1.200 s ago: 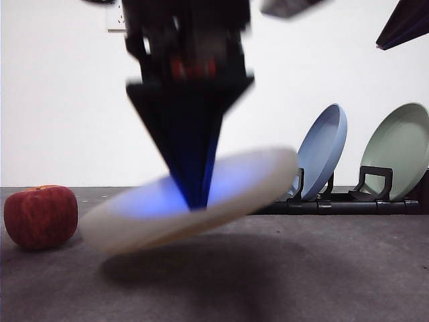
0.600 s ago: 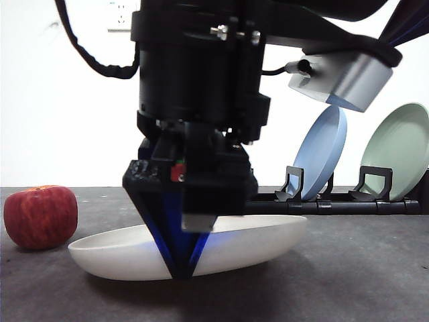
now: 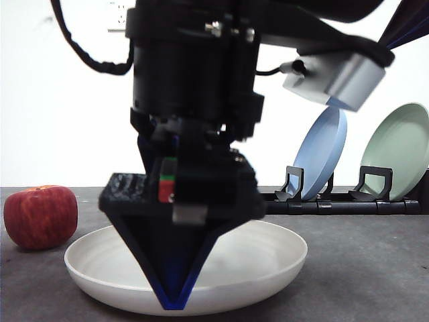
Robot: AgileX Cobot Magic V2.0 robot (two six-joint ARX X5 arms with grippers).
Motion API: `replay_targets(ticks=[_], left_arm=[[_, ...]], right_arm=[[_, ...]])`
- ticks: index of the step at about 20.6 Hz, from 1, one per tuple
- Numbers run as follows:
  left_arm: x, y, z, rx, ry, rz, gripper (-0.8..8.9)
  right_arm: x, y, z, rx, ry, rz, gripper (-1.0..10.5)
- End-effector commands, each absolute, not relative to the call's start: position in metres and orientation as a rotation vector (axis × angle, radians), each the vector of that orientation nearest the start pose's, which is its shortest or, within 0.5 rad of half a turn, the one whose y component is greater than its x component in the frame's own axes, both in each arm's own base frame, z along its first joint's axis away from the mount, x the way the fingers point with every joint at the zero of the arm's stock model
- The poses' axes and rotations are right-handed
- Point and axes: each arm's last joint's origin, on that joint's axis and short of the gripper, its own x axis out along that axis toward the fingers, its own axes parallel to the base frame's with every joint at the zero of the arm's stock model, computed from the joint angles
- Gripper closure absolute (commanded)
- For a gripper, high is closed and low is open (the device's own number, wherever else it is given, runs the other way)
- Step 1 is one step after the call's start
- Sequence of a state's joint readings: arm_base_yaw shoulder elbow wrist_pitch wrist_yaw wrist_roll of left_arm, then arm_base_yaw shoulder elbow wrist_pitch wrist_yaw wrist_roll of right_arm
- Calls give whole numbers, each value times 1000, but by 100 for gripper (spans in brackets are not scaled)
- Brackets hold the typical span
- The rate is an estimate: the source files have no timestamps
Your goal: Take the yellow plate from the plate rack,put the plate on the table,take the apple from the table,put the apple in the plate
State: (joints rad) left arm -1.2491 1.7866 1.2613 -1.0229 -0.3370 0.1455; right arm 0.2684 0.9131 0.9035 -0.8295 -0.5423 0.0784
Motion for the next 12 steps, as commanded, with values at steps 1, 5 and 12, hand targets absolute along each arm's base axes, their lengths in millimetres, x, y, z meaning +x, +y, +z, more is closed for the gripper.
replay_targets(ticks=[1,5,12], left_arm=[[109,-299,221,1170,1022,-808,212],[100,-274,275,968,931,-805,214],[66,-182,364,536,816,-881,818]], right_arm=[[156,59,301,163,879,741,949],[155,59,301,165,882,741,949],[157,77,303,185,872,807,949]])
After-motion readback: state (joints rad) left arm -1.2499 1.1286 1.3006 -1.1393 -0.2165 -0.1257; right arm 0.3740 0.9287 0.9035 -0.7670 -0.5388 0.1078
